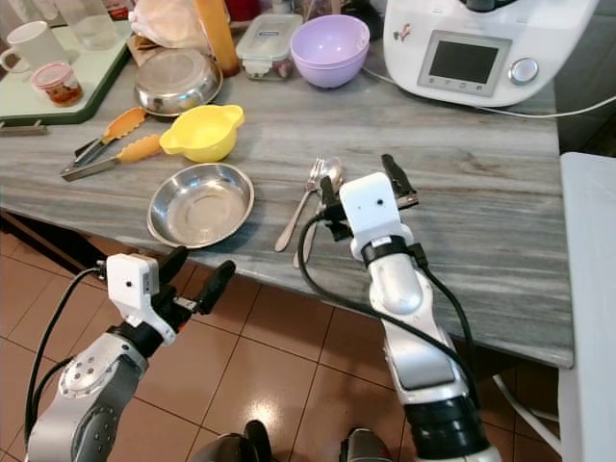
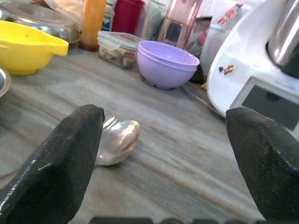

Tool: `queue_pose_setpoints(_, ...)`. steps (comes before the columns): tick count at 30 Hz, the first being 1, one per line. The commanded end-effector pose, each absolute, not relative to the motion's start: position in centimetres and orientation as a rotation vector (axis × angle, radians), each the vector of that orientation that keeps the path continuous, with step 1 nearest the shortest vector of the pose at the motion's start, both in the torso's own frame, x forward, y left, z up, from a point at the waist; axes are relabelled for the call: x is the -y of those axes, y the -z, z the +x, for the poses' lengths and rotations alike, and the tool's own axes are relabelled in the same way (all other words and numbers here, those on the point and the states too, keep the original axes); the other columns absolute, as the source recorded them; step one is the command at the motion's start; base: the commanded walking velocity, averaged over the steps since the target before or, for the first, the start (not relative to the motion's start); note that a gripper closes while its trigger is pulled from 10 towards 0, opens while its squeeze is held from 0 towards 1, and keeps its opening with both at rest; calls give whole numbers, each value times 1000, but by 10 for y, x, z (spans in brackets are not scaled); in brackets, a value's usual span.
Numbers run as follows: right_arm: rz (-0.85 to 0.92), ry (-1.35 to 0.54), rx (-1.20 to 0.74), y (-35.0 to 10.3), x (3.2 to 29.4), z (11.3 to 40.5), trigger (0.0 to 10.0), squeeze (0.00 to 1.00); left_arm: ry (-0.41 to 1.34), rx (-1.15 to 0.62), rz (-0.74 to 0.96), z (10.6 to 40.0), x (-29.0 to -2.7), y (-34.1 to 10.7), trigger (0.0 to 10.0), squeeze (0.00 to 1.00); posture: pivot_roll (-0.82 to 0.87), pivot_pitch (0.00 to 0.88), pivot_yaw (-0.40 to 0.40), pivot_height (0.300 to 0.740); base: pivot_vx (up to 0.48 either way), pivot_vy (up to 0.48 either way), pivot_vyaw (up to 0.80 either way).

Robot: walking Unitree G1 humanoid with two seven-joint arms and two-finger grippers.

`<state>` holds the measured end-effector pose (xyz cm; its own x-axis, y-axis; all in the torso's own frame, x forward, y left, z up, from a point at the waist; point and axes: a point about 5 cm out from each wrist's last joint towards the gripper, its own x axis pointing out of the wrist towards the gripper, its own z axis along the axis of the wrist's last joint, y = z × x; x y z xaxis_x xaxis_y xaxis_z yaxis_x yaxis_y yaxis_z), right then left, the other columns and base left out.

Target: Setting the table

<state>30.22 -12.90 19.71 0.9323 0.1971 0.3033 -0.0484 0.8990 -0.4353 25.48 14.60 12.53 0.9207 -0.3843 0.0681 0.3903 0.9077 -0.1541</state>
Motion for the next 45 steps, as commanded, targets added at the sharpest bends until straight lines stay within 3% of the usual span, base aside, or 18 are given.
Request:
queue_pose_setpoints(1, -442, -136, 394, -203, 130, 295, 10000, 75, 356, 46, -152, 250, -153, -125, 10000, 0, -172, 150, 140, 740, 0, 0, 0)
queue_pose_setpoints(10, -503, -122, 328, -178, 154, 277, 10000, 78, 177, 74, -98, 240, -172, -121, 10000, 0, -175, 130, 136, 740, 0, 0, 0)
queue_pose_setpoints(24, -455, -231, 283, -163, 142, 263, 10000, 55, 95, 29, -107, 222, -167, -108, 10000, 0, -170, 122, 117, 740, 0, 0, 0)
queue_pose_setpoints(32, -445, -242, 297, -166, 138, 269, 10000, 51, 69, 43, -103, 231, -168, -110, 10000, 0, -166, 120, 115, 740, 0, 0, 0)
queue_pose_setpoints(45, -439, -246, 300, -167, 132, 271, 10000, 47, 6, -13, -55, 234, -172, -105, 10000, 0, -163, 123, 127, 740, 0, 0, -560)
